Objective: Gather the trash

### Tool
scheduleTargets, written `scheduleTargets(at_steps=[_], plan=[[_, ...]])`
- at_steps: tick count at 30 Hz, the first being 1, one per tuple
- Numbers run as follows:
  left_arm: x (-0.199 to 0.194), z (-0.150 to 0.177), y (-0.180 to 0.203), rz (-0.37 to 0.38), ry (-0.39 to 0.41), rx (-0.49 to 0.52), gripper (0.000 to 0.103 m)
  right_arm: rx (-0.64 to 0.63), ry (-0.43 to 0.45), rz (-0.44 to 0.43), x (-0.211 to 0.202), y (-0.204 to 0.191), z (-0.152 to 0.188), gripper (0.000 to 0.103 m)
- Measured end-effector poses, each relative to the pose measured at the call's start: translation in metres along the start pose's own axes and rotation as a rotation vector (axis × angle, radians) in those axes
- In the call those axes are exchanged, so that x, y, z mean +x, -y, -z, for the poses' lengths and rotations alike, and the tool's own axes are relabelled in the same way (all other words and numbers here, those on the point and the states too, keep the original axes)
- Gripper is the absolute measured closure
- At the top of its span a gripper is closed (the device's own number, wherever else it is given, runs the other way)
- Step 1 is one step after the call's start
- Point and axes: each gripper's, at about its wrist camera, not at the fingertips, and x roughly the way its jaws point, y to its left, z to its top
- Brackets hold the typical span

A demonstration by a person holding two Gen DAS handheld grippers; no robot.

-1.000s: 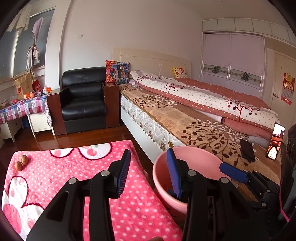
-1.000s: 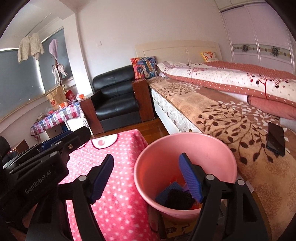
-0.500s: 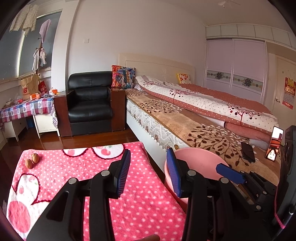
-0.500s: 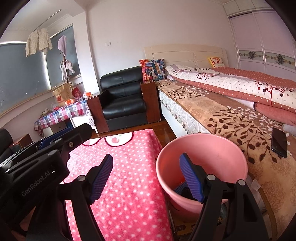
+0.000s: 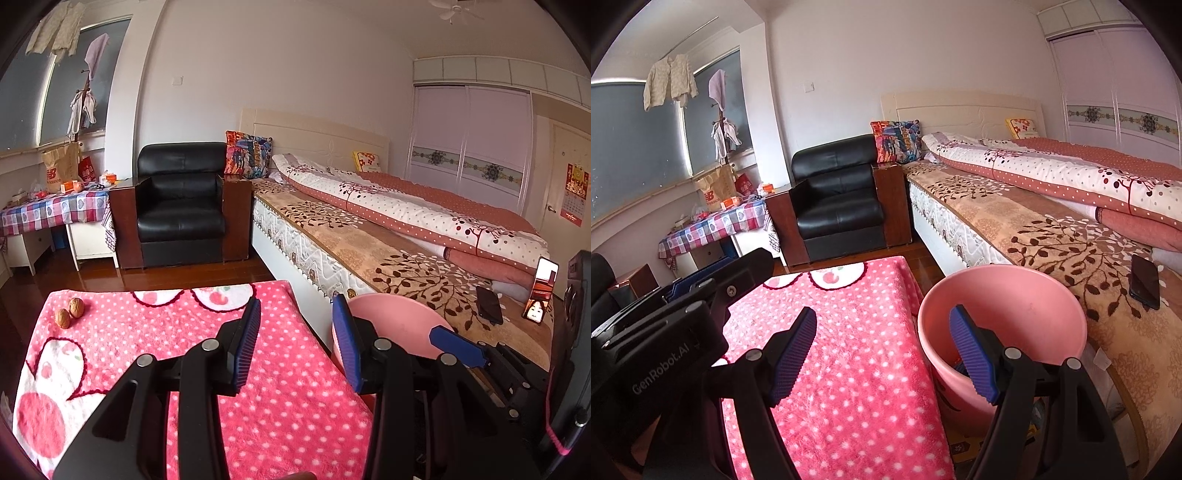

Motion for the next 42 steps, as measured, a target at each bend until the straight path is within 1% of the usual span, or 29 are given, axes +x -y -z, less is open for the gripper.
scheduleTargets(at_steps=[16, 42], plan=[[-0.006, 0.003, -0.004, 0.002, -0.001, -0.01, 0.062, 0.01, -0.002, -0.003, -0.003, 0.0, 0.004, 0.029], [0.011, 0.01, 0.002, -0.01, -0.044, 0.008, 0.062, 0.057, -0.036, -0.01, 0.01, 0.014, 0.012, 0.029]])
